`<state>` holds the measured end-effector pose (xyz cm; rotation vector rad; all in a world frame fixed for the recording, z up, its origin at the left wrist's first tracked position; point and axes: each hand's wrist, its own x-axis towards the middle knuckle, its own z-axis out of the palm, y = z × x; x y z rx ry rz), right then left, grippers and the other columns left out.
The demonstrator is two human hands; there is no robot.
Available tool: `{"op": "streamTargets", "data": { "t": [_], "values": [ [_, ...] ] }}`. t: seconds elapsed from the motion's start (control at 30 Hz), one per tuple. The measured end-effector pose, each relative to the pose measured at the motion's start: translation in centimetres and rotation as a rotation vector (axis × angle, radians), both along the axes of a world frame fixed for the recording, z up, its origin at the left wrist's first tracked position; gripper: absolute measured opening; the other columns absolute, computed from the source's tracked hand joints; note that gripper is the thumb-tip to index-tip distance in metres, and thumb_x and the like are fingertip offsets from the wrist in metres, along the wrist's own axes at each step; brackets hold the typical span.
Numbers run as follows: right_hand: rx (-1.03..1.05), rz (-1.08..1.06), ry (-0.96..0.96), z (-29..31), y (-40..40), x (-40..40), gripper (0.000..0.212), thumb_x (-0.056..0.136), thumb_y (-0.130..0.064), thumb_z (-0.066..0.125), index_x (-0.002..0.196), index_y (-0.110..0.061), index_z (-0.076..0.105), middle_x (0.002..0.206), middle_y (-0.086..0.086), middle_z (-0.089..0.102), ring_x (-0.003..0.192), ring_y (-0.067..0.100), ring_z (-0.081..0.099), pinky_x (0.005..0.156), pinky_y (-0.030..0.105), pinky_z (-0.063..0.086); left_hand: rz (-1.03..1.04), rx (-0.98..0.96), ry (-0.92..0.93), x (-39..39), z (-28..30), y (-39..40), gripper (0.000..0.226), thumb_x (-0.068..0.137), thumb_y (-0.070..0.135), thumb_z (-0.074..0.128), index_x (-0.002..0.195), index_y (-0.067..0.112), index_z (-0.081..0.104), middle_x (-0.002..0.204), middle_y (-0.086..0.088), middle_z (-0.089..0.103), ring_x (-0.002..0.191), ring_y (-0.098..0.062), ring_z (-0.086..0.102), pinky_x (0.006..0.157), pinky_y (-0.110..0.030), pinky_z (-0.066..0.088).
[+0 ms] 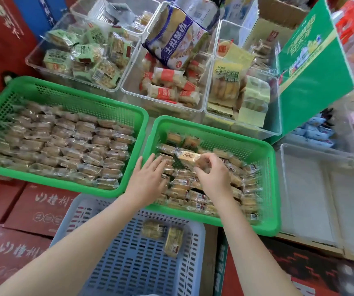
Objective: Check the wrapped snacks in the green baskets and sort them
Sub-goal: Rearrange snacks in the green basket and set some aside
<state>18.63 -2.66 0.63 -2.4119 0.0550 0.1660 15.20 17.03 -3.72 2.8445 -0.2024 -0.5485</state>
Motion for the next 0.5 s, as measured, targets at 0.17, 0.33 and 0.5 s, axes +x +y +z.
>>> {"op": "streamTargets", "data": {
  "t": [0.17,0.33,0.5],
  "values": [
    [-0.227,0.235,-0.108,-3.8,1.2,2.0,0.035,0.090,-0.008,0.067,0.123,-0.010,0.057,0.112,0.005,0.062,0.105,0.022,0.056,0.092,0.036,0.051,-0.067,0.104,-0.059,1.7,-2.0,0.1,0.070,0.104,0.057,0.023,0.163,0.023,0.006,0.170,0.003,0.000,0.156,-0.019,-0.010,0.122,-0.054,-0.015],
    [-0.404,0.357,-0.183,-6.3,2.0,2.9,0.028,0.082,0.007,0.064,0.107,-0.005,0.067,0.099,0.012,0.069,0.088,0.031,0.061,0.072,0.042,0.052,-0.113,0.124,-0.099,3.4,-2.8,0.0,0.074,0.101,0.063,0.023,0.163,0.027,0.003,0.170,0.000,0.001,0.156,-0.021,-0.009,0.122,-0.058,-0.013],
    [-0.414,0.298,-0.234,-7.1,1.8,3.9,0.009,0.086,-0.013,0.069,0.091,-0.007,0.071,0.092,0.008,0.059,0.088,0.026,0.053,0.074,0.039,0.048,-0.201,0.144,-0.081,4.5,-2.7,-0.6,0.069,0.099,0.068,0.015,0.161,0.040,0.006,0.170,0.000,-0.004,0.156,-0.026,-0.011,0.118,-0.065,-0.013]
  ]
}}
